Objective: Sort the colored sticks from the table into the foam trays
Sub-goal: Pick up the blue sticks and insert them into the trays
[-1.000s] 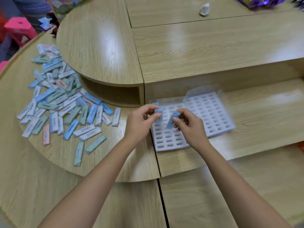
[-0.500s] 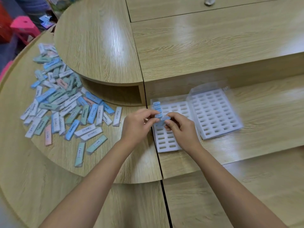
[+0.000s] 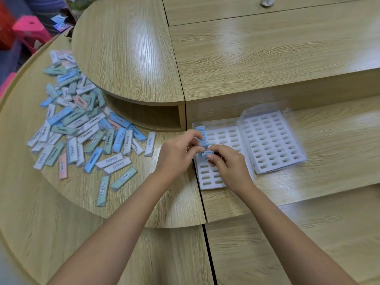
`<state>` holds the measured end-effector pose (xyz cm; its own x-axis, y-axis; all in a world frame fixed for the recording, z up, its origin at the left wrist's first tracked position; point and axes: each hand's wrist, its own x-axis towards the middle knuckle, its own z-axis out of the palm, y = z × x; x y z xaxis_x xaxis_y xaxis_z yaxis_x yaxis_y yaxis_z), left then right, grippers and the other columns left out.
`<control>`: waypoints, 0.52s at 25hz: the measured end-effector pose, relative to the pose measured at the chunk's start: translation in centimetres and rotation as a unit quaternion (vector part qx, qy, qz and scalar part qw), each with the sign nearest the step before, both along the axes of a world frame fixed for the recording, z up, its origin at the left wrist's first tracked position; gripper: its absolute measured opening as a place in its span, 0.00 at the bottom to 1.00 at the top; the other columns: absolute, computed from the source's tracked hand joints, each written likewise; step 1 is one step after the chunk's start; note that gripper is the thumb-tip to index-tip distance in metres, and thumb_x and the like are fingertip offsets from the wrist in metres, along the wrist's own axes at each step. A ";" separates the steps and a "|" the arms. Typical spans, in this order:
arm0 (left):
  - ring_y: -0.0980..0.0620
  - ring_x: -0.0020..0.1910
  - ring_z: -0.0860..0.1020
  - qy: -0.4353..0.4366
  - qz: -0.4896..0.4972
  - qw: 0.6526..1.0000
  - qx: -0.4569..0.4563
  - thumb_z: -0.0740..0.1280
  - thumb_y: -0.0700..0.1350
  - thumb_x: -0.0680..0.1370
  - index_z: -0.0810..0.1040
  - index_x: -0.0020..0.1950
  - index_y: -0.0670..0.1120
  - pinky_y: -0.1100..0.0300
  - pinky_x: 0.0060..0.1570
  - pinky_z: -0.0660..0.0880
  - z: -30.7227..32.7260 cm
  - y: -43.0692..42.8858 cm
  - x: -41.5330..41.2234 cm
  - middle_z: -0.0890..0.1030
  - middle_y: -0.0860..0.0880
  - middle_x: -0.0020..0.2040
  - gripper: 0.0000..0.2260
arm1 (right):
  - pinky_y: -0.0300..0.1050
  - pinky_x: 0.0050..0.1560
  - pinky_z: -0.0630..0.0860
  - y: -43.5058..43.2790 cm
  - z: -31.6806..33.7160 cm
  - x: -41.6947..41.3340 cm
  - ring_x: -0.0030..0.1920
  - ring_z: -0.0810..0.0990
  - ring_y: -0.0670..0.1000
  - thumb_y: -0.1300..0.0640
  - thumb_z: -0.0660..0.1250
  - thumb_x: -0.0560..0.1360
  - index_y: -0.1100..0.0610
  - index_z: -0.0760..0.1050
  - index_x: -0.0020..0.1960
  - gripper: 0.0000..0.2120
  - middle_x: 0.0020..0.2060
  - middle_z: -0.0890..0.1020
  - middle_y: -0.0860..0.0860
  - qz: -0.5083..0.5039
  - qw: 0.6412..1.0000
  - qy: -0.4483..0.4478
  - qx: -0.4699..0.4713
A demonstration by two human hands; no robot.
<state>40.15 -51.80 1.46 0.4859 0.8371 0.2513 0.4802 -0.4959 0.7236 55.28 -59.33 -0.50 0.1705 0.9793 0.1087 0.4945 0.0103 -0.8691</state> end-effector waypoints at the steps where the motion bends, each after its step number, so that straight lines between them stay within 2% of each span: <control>1: 0.55 0.39 0.80 0.001 -0.003 1.000 0.006 0.73 0.42 0.72 0.79 0.49 0.46 0.56 0.40 0.79 0.0 0.0 0.0 0.82 0.52 0.40 0.08 | 0.47 0.41 0.77 0.0 0.0 0.0 0.38 0.78 0.49 0.59 0.64 0.76 0.57 0.78 0.49 0.05 0.36 0.80 0.51 -0.001 1.000 -0.002 -0.001; 4: 0.54 0.39 0.80 -0.011 -0.015 1.000 0.013 0.72 0.40 0.72 0.79 0.48 0.44 0.53 0.40 0.78 -0.2 0.2 0.1 0.82 0.51 0.40 0.06 | 0.48 0.41 0.77 0.0 0.1 -0.1 0.38 0.78 0.50 0.60 0.64 0.76 0.57 0.78 0.48 0.05 0.35 0.79 0.50 0.000 1.000 -0.006 -0.006; 8: 0.57 0.38 0.78 -0.017 -0.014 0.999 0.044 0.72 0.39 0.72 0.80 0.45 0.42 0.56 0.38 0.77 -0.6 0.0 -0.1 0.81 0.51 0.39 0.04 | 0.49 0.42 0.77 0.0 0.2 0.0 0.39 0.78 0.50 0.61 0.64 0.77 0.58 0.78 0.48 0.04 0.35 0.80 0.51 -0.004 1.000 -0.004 -0.013; 11: 0.57 0.36 0.77 0.013 -0.011 0.997 0.076 0.72 0.41 0.73 0.80 0.42 0.42 0.57 0.35 0.75 -1.0 -0.1 -0.4 0.80 0.51 0.38 0.03 | 0.48 0.42 0.77 -0.2 0.2 0.2 0.38 0.78 0.50 0.61 0.64 0.76 0.57 0.78 0.48 0.05 0.36 0.80 0.50 -0.002 1.000 -0.001 -0.012; 13: 0.54 0.36 0.78 0.052 -0.025 0.989 0.134 0.68 0.44 0.74 0.80 0.42 0.43 0.57 0.33 0.75 -1.5 0.0 -0.5 0.80 0.50 0.37 0.05 | 0.47 0.41 0.77 -0.1 0.0 0.2 0.39 0.78 0.50 0.62 0.65 0.76 0.57 0.78 0.49 0.04 0.36 0.79 0.50 -0.001 1.000 -0.013 -0.014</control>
<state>39.69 -51.82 -0.02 0.5597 0.7217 0.4074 0.5150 -0.6880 0.5113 55.48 -59.45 -0.49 0.1706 0.9817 0.0846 0.5162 -0.0159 -0.8563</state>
